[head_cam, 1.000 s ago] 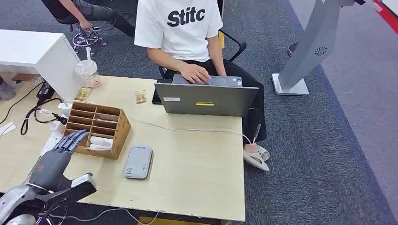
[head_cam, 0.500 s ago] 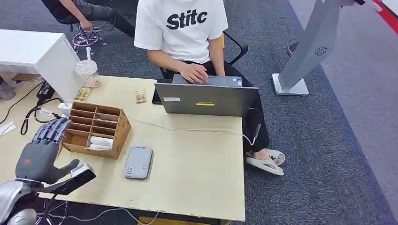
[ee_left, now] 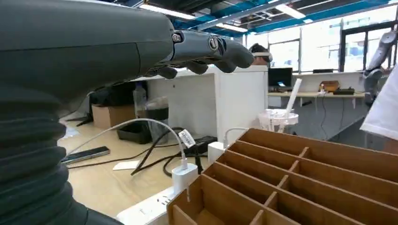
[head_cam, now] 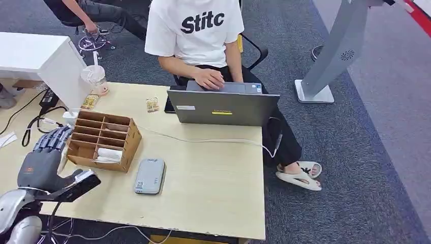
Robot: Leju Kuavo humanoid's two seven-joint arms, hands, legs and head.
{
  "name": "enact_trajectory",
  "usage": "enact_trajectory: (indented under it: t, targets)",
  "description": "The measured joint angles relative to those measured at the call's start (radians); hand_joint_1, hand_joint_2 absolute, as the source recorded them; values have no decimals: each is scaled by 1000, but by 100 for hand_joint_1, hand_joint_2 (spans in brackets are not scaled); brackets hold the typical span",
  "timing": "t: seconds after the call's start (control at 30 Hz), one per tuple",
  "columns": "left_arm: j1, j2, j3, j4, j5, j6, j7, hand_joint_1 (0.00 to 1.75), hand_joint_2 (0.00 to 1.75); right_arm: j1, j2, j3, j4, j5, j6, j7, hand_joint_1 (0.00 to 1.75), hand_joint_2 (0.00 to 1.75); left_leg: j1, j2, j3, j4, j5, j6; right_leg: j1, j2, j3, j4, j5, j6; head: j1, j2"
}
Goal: Pass the card to the sensor for recognition and then transmit it.
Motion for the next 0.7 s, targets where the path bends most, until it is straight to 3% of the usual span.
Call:
enact_trajectory:
  t: [0.3, 0.7]
  targets:
    - [-31, -8, 35, 98, -2, 19, -26, 0, 175, -1, 0, 1, 0, 13, 3, -1, 0, 175, 0, 0, 0, 0, 0, 0, 0, 0, 0, 0, 0, 0, 0, 0]
    - [-56, -42, 35, 124, -21, 0, -45, 0, 175, -2, 0, 2, 0, 20, 5, -2, 0, 175, 0, 0, 0, 0, 0, 0, 0, 0, 0, 0, 0, 0, 0, 0]
